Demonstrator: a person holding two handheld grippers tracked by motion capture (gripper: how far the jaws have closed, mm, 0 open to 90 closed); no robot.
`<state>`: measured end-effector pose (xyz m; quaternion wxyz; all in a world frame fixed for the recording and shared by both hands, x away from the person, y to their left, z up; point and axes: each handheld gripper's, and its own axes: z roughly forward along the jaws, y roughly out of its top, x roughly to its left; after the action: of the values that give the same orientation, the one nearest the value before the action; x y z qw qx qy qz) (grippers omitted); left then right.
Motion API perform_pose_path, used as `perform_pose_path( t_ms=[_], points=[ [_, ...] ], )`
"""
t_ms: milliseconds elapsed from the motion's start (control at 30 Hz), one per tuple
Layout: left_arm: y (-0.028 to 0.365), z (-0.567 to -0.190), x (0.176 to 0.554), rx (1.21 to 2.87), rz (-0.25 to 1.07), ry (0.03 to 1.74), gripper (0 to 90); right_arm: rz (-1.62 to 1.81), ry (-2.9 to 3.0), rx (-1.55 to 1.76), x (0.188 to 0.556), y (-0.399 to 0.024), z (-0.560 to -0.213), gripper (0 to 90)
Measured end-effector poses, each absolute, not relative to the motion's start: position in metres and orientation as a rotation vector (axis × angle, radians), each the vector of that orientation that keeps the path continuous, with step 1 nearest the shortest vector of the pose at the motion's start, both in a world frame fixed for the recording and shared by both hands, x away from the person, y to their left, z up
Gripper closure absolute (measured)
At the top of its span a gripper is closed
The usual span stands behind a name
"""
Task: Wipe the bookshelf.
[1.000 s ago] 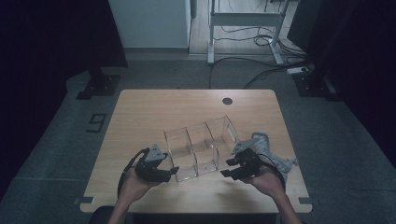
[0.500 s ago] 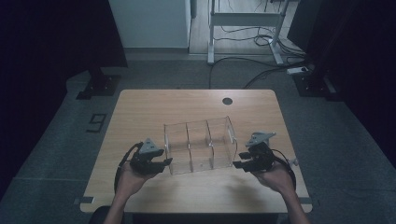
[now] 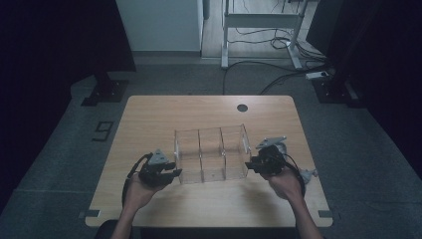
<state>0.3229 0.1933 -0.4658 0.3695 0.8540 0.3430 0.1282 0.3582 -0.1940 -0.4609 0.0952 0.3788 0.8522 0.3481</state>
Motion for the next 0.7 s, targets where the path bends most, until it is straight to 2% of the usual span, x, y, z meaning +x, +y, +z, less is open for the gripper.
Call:
perform_pose_path(
  t_ms=[267, 700],
  points=[
    [0.197, -0.467, 0.34, 2.176, 0.345, 0.905, 69.0, 1.011, 2.508, 1.116, 0.362, -0.184, -0.46, 71.0],
    [0.2, -0.468, 0.375, 2.151, 0.343, 0.925, 70.7, 1.006, 2.48, 1.15, 0.381, -0.18, -0.46, 72.8]
  ],
)
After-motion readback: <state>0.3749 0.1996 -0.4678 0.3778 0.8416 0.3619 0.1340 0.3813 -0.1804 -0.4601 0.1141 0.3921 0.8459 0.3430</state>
